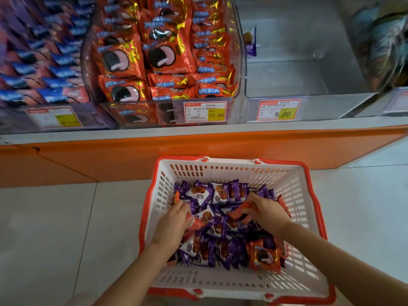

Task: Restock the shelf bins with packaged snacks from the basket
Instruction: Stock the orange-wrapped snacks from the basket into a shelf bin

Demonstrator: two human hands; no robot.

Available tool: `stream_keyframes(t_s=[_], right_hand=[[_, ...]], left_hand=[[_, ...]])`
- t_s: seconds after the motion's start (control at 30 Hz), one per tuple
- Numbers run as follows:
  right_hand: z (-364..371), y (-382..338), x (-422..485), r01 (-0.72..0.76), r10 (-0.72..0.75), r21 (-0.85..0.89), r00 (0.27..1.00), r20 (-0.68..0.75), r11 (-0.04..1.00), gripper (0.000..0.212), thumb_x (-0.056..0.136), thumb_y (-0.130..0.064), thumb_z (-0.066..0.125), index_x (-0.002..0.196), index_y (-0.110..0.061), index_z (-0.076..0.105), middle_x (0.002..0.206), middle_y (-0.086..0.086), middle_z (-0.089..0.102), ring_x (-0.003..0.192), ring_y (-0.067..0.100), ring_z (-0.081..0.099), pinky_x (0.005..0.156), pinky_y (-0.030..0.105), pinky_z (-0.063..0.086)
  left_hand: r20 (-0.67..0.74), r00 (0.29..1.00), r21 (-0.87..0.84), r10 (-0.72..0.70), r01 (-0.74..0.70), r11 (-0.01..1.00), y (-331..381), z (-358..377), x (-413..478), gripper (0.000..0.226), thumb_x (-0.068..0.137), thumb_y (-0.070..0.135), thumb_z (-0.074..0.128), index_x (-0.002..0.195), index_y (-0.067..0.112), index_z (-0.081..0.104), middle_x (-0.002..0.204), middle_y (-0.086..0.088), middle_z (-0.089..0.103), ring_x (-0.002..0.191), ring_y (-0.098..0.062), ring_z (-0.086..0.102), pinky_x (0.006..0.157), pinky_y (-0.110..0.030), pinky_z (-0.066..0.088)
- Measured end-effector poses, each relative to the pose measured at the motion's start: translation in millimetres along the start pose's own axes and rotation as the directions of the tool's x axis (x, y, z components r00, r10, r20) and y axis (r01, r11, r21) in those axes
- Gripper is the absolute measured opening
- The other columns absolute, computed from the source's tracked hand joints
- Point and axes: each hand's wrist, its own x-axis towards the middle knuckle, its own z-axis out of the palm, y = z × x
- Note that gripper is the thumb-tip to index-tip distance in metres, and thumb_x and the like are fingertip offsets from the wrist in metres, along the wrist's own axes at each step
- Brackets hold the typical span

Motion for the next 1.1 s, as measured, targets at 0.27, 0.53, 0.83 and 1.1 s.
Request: stream_keyframes(t_s=[0.27, 0.53, 0.83, 1.1], right_hand=[[-23, -66, -23, 0.039, 0.107, 0.733, 0.983, -0.152, 0.68, 0.015, 0.097, -0.027, 0.051, 0.096, -0.012, 0.047, 0.081, 0.008, 0.053, 0.071, 0.016, 0.059, 0.068, 0.041, 0.06], [-33, -90, -41, 0.205, -0.109, 0.714, 0.978, -0.178, 0.669, 0.031, 0.091, -0.019, 0.062, 0.119, -0.026, 0.05, 0.12, -0.013, 0.058, 0.107, 0.003, 0.059, 0.091, 0.033, 0.053], [-53, -110, -52, 0.271, -0.07, 0.79, 0.958, -0.28, 0.55, 0.009, 0.092, -0.026, 0.056, 0.097, -0.018, 0.061, 0.105, 0.001, 0.065, 0.1, 0.012, 0.063, 0.091, 0.031, 0.05], [-71, -113, -54, 0.242, -0.096, 0.836, 0.97, -0.225, 0.493, 0.066, 0.07, -0.03, 0.073, 0.13, -0.027, 0.046, 0.125, -0.016, 0.056, 0.106, 0.003, 0.062, 0.078, 0.017, 0.053]], left_hand=[[-0.242, 0.947, -0.411, -0.21, 0.096, 0.907, 36, -45, -10, 0.016, 0.097, 0.03, 0.048, 0.087, 0.018, 0.049, 0.071, 0.003, 0.056, 0.053, -0.007, 0.049, 0.046, -0.019, 0.037], [-0.148, 0.928, -0.76, -0.343, 0.115, 0.639, 64, -72, -20, 0.012, 0.093, 0.029, 0.056, 0.097, 0.02, 0.051, 0.093, 0.007, 0.06, 0.084, -0.001, 0.057, 0.068, -0.007, 0.044], [0.05, 0.923, -0.996, -0.382, 0.074, 0.049, 77, -96, -33, 0.016, 0.097, 0.015, 0.051, 0.107, 0.008, 0.061, 0.103, -0.009, 0.068, 0.097, -0.022, 0.067, 0.077, -0.037, 0.057], [0.153, 0.967, -0.985, -0.202, 0.132, -0.114, 63, -102, -29, 0.05, 0.078, 0.017, 0.064, 0.127, 0.018, 0.056, 0.113, -0.015, 0.067, 0.093, -0.022, 0.068, 0.072, -0.031, 0.056]])
